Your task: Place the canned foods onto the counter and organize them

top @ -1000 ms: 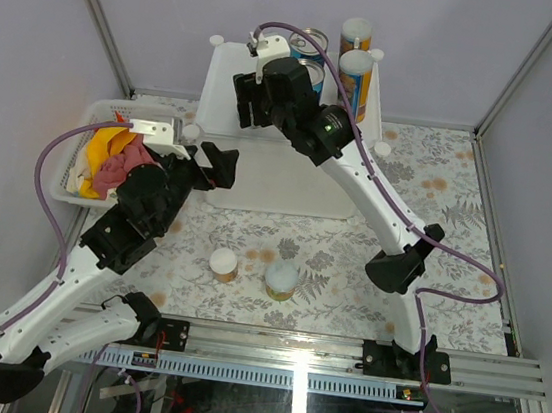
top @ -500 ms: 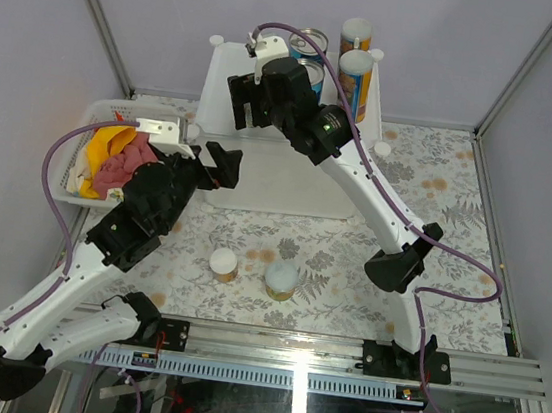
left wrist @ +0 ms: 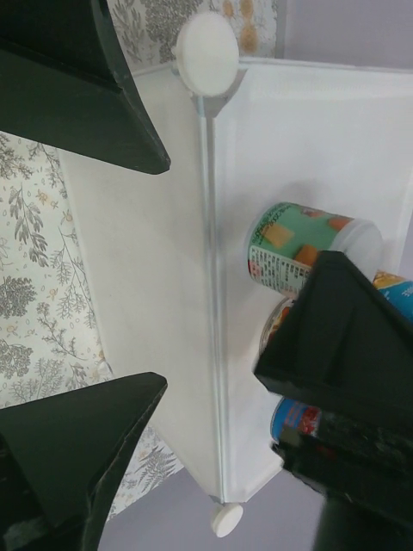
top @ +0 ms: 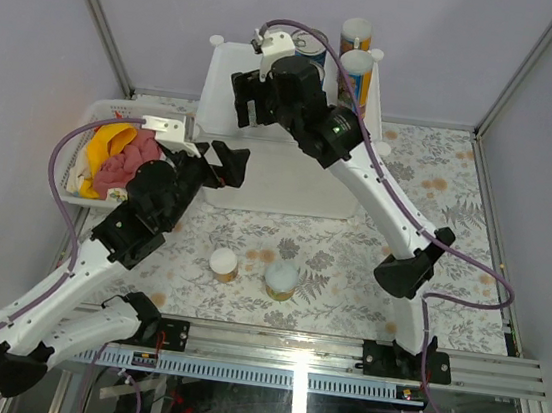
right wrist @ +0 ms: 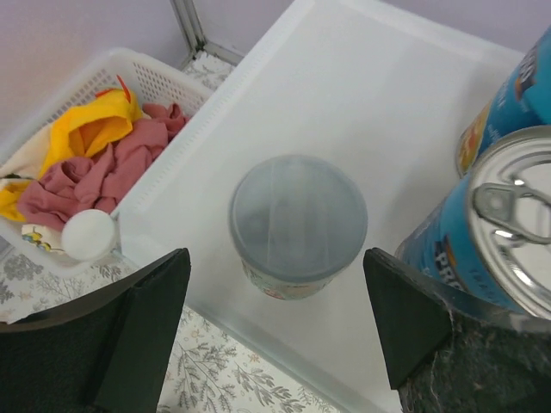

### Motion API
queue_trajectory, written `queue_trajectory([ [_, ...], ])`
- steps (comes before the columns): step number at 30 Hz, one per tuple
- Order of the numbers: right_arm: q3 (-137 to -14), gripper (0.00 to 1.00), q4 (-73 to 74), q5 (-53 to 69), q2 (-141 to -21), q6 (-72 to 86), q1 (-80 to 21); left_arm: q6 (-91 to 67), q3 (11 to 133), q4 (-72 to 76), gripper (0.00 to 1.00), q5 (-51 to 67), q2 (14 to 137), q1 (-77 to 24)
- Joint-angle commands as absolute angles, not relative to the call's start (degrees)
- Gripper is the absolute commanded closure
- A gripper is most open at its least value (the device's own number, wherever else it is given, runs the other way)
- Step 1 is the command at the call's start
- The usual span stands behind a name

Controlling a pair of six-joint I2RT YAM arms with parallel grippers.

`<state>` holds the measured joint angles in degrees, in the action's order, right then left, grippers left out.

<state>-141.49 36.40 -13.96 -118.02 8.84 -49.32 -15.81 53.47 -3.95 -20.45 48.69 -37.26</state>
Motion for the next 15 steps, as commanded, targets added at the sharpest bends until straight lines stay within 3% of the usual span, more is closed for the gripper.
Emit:
queue_trajectory([
  [1,-141.5,0.11,31.2,-13.5,-111.6,7.2,-49.1,-14.3,54.0,1.5,0.00,-17.4,50.3,-37.5],
  [15,-117.3,0.17,17.7,-12.1,-91.1,9.8,-49.2,-10.0,58.7,7.3,0.00,-19.9,59.5,-37.5],
])
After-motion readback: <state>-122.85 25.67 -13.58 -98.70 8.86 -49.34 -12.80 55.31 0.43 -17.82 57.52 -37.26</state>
